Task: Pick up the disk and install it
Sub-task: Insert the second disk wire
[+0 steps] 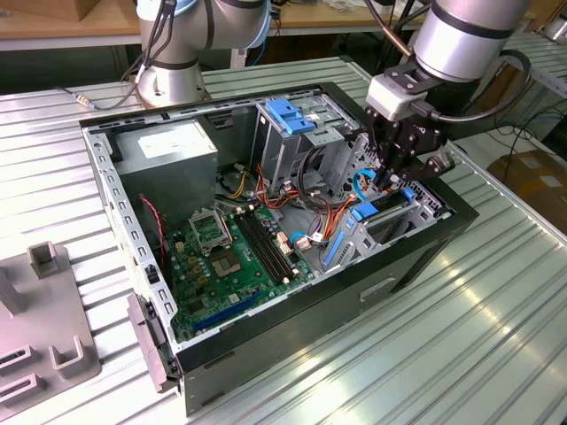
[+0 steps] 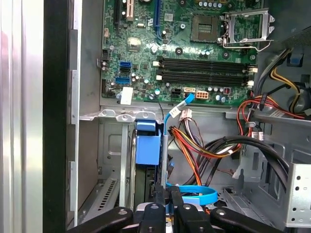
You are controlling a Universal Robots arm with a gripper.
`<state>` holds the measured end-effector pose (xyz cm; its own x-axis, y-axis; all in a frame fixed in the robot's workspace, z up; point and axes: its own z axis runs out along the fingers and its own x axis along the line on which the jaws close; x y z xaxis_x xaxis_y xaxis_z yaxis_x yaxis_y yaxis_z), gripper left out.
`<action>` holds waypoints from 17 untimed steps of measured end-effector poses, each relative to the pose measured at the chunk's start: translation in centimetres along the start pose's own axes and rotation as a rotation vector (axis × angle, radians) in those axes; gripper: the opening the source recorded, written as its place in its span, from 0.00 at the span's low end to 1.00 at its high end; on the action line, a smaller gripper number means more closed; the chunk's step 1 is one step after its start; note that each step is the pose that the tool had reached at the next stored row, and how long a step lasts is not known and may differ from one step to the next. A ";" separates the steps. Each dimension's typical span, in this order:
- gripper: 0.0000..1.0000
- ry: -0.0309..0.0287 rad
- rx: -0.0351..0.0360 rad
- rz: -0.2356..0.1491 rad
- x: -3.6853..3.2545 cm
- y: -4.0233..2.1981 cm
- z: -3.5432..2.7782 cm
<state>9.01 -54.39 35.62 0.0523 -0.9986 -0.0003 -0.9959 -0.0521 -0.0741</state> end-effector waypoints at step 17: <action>0.16 -0.0243 0.0114 0.024 1.50 0.40 0.29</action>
<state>8.71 -55.90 35.30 0.0303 -0.9992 -0.0264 -0.9960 -0.0279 -0.0852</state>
